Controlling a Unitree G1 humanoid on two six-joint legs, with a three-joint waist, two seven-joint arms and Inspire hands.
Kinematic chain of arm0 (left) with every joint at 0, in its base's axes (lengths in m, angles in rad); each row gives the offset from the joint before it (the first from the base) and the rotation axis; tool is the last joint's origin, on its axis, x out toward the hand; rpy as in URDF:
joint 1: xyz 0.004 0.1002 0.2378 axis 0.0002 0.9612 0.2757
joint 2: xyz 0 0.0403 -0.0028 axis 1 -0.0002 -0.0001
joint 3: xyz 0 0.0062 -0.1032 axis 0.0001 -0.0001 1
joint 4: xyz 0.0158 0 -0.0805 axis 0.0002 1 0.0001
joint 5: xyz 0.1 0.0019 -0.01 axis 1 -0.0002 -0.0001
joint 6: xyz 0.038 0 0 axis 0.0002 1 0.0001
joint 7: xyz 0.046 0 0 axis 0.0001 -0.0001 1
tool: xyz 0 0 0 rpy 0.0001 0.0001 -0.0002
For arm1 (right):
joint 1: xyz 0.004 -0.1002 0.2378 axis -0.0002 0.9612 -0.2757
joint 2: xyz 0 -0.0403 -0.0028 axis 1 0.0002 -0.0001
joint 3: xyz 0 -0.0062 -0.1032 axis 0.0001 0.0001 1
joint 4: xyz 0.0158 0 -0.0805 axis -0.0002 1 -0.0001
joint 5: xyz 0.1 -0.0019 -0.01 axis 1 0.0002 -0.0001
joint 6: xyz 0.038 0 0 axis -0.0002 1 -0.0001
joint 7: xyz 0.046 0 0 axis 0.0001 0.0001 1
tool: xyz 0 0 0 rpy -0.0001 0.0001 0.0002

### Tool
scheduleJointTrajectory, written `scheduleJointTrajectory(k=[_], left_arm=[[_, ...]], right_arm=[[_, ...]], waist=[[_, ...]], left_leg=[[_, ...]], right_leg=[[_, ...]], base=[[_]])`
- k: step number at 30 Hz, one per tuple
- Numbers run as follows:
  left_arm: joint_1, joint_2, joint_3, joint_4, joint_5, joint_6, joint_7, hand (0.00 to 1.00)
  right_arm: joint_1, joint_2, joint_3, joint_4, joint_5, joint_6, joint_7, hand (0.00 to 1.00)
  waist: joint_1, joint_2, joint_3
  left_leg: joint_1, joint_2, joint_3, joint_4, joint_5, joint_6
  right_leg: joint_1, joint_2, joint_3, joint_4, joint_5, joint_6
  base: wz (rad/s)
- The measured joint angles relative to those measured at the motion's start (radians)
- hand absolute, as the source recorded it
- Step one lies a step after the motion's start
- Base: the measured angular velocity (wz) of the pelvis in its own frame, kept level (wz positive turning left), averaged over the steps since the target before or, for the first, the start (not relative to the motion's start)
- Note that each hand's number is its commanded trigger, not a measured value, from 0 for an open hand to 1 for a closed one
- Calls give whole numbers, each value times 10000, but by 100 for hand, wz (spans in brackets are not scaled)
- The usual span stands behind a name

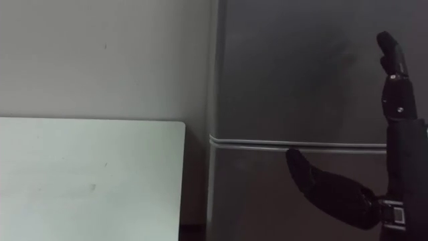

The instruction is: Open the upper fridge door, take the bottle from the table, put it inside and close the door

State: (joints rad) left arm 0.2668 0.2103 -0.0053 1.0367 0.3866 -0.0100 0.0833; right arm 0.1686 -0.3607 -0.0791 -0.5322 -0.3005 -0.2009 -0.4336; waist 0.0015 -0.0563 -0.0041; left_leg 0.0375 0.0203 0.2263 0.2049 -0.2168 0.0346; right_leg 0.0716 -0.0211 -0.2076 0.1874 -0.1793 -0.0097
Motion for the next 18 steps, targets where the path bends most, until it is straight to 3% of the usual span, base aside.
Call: scheduleJointTrajectory(k=[18], left_arm=[[-15,-5,18,-173,-10,38,-3,0]], right_arm=[[4,2,-44,31,264,27,374,0]], waist=[[-7,-15,-27]], left_leg=[[106,-4,-27,-6,-1,1]], right_leg=[[127,-37,-157,-17,1,1]], base=[[0]])
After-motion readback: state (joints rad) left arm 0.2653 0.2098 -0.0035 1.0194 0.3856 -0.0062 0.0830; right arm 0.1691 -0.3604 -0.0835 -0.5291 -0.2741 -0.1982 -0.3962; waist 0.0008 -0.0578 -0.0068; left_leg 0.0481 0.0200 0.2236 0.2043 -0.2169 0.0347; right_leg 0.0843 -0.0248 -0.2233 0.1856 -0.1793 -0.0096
